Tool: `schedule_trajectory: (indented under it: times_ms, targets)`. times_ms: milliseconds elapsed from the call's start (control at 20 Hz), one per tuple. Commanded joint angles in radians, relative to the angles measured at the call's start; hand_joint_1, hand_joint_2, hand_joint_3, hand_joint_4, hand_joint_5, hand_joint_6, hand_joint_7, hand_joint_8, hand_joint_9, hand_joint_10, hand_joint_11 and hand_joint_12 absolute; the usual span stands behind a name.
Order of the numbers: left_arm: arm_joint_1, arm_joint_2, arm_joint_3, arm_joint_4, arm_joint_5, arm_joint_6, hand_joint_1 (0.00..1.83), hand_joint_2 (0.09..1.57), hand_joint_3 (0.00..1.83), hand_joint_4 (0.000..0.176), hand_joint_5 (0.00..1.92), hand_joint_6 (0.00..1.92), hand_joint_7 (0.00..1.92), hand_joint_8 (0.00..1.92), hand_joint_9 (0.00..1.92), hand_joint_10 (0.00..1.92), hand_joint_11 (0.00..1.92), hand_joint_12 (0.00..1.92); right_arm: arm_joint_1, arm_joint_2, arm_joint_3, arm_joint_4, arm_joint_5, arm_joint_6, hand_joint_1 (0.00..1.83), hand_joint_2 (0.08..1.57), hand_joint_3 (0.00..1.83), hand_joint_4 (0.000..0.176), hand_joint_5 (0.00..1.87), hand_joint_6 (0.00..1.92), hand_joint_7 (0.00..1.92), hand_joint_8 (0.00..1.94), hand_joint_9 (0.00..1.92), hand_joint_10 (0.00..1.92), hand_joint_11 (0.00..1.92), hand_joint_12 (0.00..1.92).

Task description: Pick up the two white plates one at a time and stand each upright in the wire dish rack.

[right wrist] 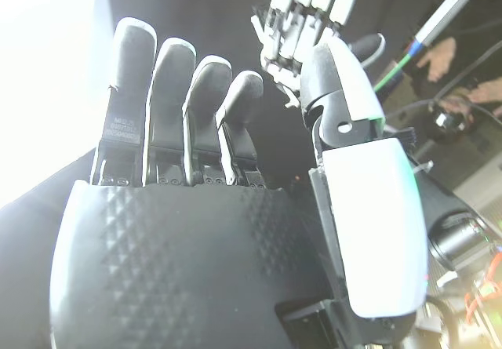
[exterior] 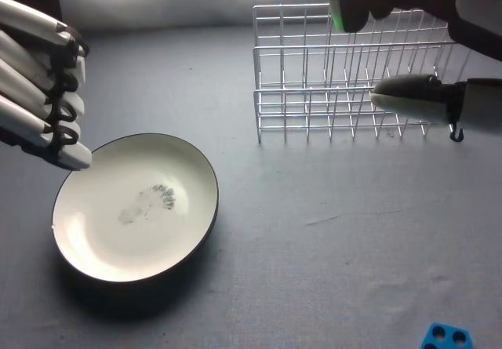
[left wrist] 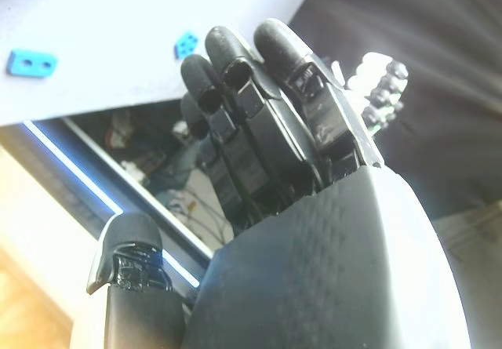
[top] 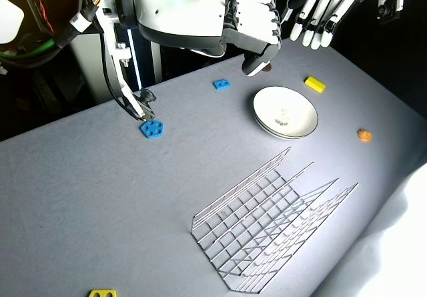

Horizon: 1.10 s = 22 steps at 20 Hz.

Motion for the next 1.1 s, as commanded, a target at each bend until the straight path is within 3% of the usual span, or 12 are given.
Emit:
schedule_trajectory:
  times_ms: [0,50,100,150,400,450,600,700,750,800,950,1050]
  targets:
    - [-0.005,0.011,0.005,-0.095,-0.012,-0.002,0.00,1.04,0.18,0.000,0.05,0.04,0.02,0.04,0.01,0.04,0.00,0.18,0.003,0.003,-0.007,0.022,0.120,-0.005,0.00,1.06,0.24,0.000,0.00,0.00,0.00,0.00,0.00,0.00,0.00,0.00]
    - [0.001,0.011,0.005,-0.095,-0.012,-0.002,0.00,1.04,0.18,0.000,0.05,0.04,0.02,0.04,0.01,0.04,0.00,0.18,0.002,0.003,-0.010,0.029,0.120,-0.005,0.00,1.06,0.24,0.000,0.00,0.00,0.00,0.00,0.00,0.00,0.00,0.00]
    - [0.013,0.011,0.004,-0.095,-0.012,-0.002,0.00,1.11,0.04,0.000,0.04,0.00,0.01,0.00,0.00,0.00,0.00,0.07,0.001,0.003,-0.012,0.033,0.121,-0.005,0.00,1.14,0.09,0.000,0.00,0.00,0.00,0.00,0.00,0.00,0.00,0.00]
    - [0.024,0.011,0.003,-0.095,-0.012,-0.002,0.00,1.12,0.01,0.000,0.08,0.00,0.05,0.00,0.05,0.00,0.04,0.11,0.001,0.003,-0.014,0.038,0.122,-0.005,0.00,1.16,0.03,0.000,0.00,0.00,0.00,0.00,0.00,0.00,0.00,0.00]
    - [0.041,0.005,-0.014,-0.078,-0.006,0.002,0.00,1.14,0.00,0.000,0.06,0.00,0.03,0.00,0.03,0.00,0.00,0.17,-0.004,0.005,-0.019,0.050,0.122,-0.006,0.00,1.18,0.04,0.000,0.00,0.00,0.00,0.00,0.00,0.00,0.00,0.00]
    - [0.050,-0.013,-0.016,-0.063,-0.001,0.010,0.00,1.13,0.00,0.000,0.06,0.00,0.03,0.00,0.04,0.00,0.00,0.22,-0.129,-0.007,-0.021,0.051,0.138,-0.033,0.00,1.19,0.04,0.000,0.00,0.00,0.00,0.00,0.00,0.00,0.00,0.00]
    - [0.053,-0.024,-0.007,-0.043,0.000,0.013,0.00,1.13,0.00,0.000,0.07,0.00,0.04,0.00,0.06,0.00,0.00,0.28,-0.174,-0.018,-0.021,0.051,0.176,-0.069,0.00,1.17,0.03,0.000,0.00,0.00,0.00,0.00,0.00,0.00,0.00,0.00]
    - [0.088,-0.036,0.005,-0.059,0.007,0.018,0.00,1.14,0.00,0.000,0.03,0.00,0.00,0.00,0.02,0.00,0.00,0.20,-0.175,-0.026,-0.021,0.067,0.174,-0.069,0.27,1.17,0.02,0.000,0.00,0.00,0.00,0.00,0.00,0.00,0.00,0.00]
    - [0.132,-0.041,0.005,-0.091,0.009,0.036,0.00,1.14,0.00,0.000,0.04,0.00,0.02,0.00,0.03,0.00,0.00,0.16,-0.177,-0.029,-0.021,0.073,0.170,-0.069,0.52,1.16,0.01,0.000,0.00,0.00,0.00,0.00,0.00,0.00,0.00,0.00]
    - [0.165,-0.046,0.004,-0.108,0.010,0.050,0.00,1.13,0.00,0.000,0.04,0.00,0.02,0.00,0.02,0.00,0.00,0.13,-0.179,-0.032,-0.021,0.073,0.163,-0.069,0.61,1.18,0.01,0.000,0.00,0.00,0.00,0.00,0.00,0.00,0.00,0.00]
    - [0.290,-0.065,-0.002,-0.142,0.033,0.134,0.00,1.13,0.00,0.000,0.06,0.01,0.04,0.01,0.04,0.00,0.00,0.11,-0.182,-0.038,-0.021,0.073,0.139,-0.076,0.83,1.12,0.00,0.000,0.00,0.00,0.00,0.00,0.00,0.00,0.00,0.00]
    - [0.366,-0.084,0.006,-0.177,0.047,0.167,0.00,1.11,0.00,0.000,0.09,0.00,0.07,0.00,0.07,0.00,0.00,0.20,-0.179,-0.043,-0.022,0.073,0.097,-0.127,0.76,1.15,0.00,0.000,0.00,0.00,0.00,0.00,0.00,0.00,0.00,0.00]
